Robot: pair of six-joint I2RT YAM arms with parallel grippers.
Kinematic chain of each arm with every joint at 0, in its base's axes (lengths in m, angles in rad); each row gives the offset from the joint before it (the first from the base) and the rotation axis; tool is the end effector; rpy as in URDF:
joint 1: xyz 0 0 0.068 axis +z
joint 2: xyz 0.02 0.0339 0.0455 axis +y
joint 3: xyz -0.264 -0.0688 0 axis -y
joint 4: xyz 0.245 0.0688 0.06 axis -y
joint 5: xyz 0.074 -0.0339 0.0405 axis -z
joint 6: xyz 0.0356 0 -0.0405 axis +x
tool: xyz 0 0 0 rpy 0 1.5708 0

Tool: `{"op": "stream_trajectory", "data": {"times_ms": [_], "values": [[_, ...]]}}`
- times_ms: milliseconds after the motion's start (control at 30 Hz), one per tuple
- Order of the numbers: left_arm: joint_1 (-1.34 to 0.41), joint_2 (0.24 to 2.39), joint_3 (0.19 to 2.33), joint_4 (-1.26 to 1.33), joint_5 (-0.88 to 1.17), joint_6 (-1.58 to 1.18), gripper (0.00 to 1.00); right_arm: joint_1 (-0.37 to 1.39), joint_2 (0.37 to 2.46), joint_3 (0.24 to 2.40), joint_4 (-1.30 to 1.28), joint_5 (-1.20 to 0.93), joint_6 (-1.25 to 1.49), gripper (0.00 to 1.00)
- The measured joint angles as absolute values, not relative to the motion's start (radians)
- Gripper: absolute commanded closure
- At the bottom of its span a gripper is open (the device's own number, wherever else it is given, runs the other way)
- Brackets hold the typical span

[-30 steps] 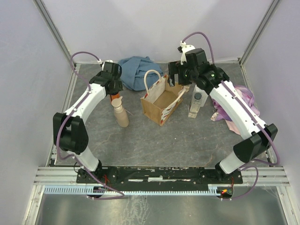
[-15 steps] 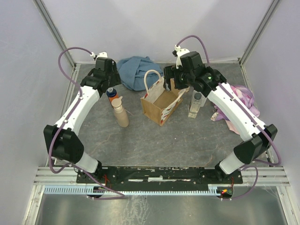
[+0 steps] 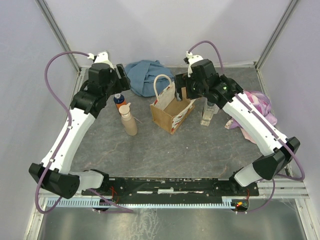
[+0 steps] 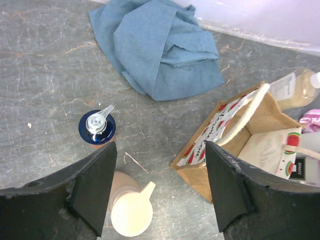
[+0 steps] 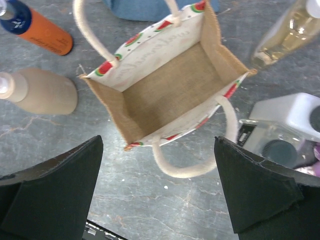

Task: Take the personal care products out of the canvas bag

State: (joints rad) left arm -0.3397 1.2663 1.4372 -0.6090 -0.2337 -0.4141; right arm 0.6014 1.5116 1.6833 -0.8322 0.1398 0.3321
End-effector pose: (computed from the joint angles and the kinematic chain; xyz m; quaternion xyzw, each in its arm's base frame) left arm 0.2577 -0.0823 0.4201 -0.0937 0.8352 -0.1047 0.5317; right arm 0.2681 0.1780 0.4110 -0.0899 0.8920 0.1413 0.4198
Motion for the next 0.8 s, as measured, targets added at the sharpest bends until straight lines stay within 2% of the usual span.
{"op": "stream_trajectory", "data": {"times_ms": [100,267,567,800], "values": [[-0.333,1.264,1.442,-0.642,-0.265,-0.414,0.08,0.492,1.486,1.662,-0.83,0.107,0.332,0.0],[-0.327,1.261,1.432,-0.679,-0.277,-0.414,0.06,0.303,1.434,1.605,-0.831,0.099,0.316,0.0],[-0.327,1.204,1.342,-0.683,-0.286,-0.414,0.04,0.248,1.308,1.449,-0.819,0.136,0.286,0.0],[-0.327,1.204,1.33,-0.682,-0.286,-0.414,0.04,0.202,1.3,1.445,-0.804,0.11,0.29,0.0]]}}
